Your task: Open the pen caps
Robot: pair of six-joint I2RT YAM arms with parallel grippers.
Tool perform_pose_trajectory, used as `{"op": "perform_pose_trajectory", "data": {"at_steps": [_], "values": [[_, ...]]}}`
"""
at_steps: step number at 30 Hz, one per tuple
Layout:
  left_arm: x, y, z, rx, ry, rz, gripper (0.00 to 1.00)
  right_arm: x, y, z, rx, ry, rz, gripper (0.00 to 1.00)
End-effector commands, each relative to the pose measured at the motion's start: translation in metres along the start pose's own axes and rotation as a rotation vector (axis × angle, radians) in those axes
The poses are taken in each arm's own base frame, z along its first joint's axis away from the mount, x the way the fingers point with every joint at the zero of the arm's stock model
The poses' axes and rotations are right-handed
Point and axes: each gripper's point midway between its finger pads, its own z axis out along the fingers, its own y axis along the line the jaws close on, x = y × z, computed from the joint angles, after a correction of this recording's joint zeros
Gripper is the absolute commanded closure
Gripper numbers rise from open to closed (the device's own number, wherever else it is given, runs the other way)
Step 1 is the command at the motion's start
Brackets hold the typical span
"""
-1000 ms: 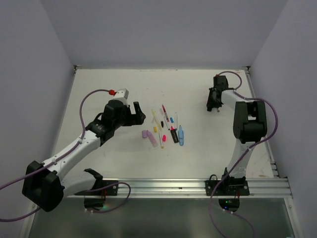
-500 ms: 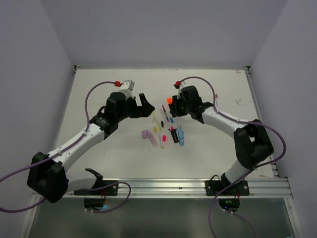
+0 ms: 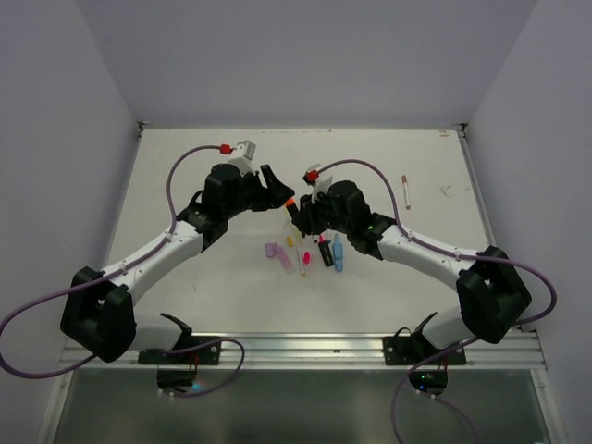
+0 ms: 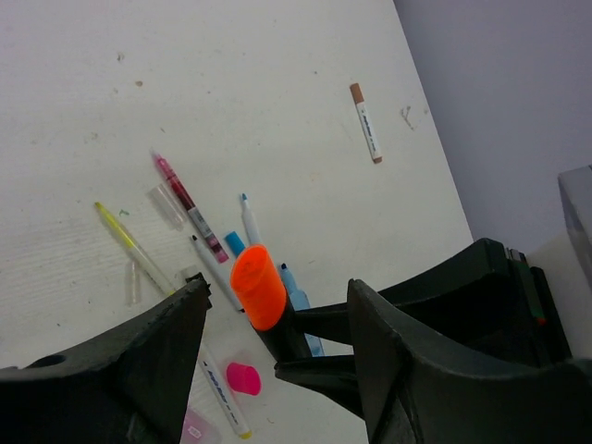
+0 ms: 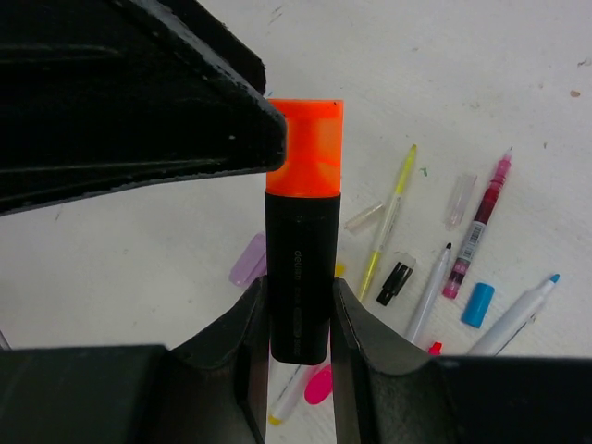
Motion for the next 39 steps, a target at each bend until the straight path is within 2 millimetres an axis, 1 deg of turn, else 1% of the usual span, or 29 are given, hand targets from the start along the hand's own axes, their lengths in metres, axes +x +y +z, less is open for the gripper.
{"op": "perform_pose_trajectory", "data": {"at_steps": [1,2,6,10,13,14,16,19,20,21,22,23,24,25,26,27,28,30,31,32,33,34,35,39], "values": [[-0.017,-0.014,0.004,0.041,-0.043,-0.018,0.36,-0.035,0.014,-0.008,-0.041,-0.129,-0.041,1.0],[-0.014,-0.01,0.005,0.027,-0.032,-0.023,0.39,-0.037,0.015,-0.008,-0.043,-0.137,-0.044,1.0],[-0.011,-0.002,0.008,-0.008,-0.027,-0.037,0.41,-0.039,0.018,-0.01,-0.051,-0.152,-0.043,1.0],[-0.008,-0.001,0.011,-0.007,-0.023,-0.048,0.45,-0.041,0.021,-0.01,-0.061,-0.159,-0.045,1.0],[-0.012,-0.004,0.012,0.008,-0.044,-0.047,0.55,-0.041,0.024,-0.01,-0.067,-0.161,-0.049,1.0],[-0.011,-0.004,0.012,0.009,-0.043,-0.046,0.6,-0.041,0.024,-0.01,-0.07,-0.16,-0.048,1.0],[-0.013,-0.008,0.012,0.027,-0.054,-0.043,0.65,-0.039,0.025,-0.01,-0.073,-0.159,-0.05,1.0],[-0.014,-0.013,0.011,0.058,-0.069,-0.039,0.82,-0.038,0.028,-0.011,-0.091,-0.168,-0.05,0.99],[-0.016,-0.016,0.009,0.073,-0.078,-0.035,0.92,-0.039,0.03,-0.011,-0.1,-0.172,-0.048,0.99],[-0.016,-0.017,0.008,0.082,-0.081,-0.029,0.97,-0.037,0.033,-0.011,-0.115,-0.169,-0.043,0.93],[-0.016,-0.018,0.007,0.091,-0.086,-0.024,1.0,-0.037,0.034,-0.011,-0.122,-0.171,-0.041,0.88],[-0.016,-0.02,0.004,0.103,-0.091,-0.017,1.0,-0.038,0.036,-0.013,-0.134,-0.179,-0.04,0.82],[-0.014,-0.024,0.002,0.124,-0.083,-0.001,1.0,-0.036,0.038,-0.014,-0.145,-0.176,-0.027,0.74],[-0.014,-0.026,0.0,0.136,-0.083,0.011,1.0,-0.036,0.038,-0.015,-0.148,-0.178,-0.025,0.6],[-0.014,-0.028,-0.004,0.15,-0.087,0.023,1.0,-0.04,0.039,-0.019,-0.158,-0.194,-0.024,0.55],[-0.014,-0.032,-0.008,0.171,-0.085,0.048,1.0,-0.038,0.039,-0.02,-0.168,-0.191,-0.015,0.47],[-0.013,-0.035,-0.014,0.189,-0.091,0.065,1.0,-0.04,0.045,-0.023,-0.21,-0.192,-0.015,0.43],[-0.013,-0.04,-0.021,0.233,-0.093,0.112,1.0,-0.043,0.047,-0.027,-0.252,-0.191,-0.002,0.34],[-0.011,-0.043,-0.028,0.255,-0.096,0.126,1.0,-0.041,0.055,-0.031,-0.311,-0.177,-0.009,0.32],[-0.014,-0.048,-0.034,0.298,-0.107,0.148,1.0,-0.042,0.056,-0.033,-0.329,-0.175,-0.008,0.31],[-0.014,-0.049,-0.037,0.312,-0.111,0.167,1.0,-0.044,0.059,-0.035,-0.355,-0.175,-0.011,0.29],[-0.013,-0.05,-0.042,0.333,-0.113,0.183,1.0,-0.044,0.064,-0.038,-0.394,-0.168,-0.017,0.29],[-0.012,-0.056,-0.048,0.384,-0.105,0.204,1.0,-0.048,0.066,-0.042,-0.417,-0.174,-0.021,0.29],[-0.008,-0.067,-0.061,0.493,-0.092,0.25,1.0,-0.052,0.075,-0.05,-0.506,-0.157,-0.045,0.29]]}}
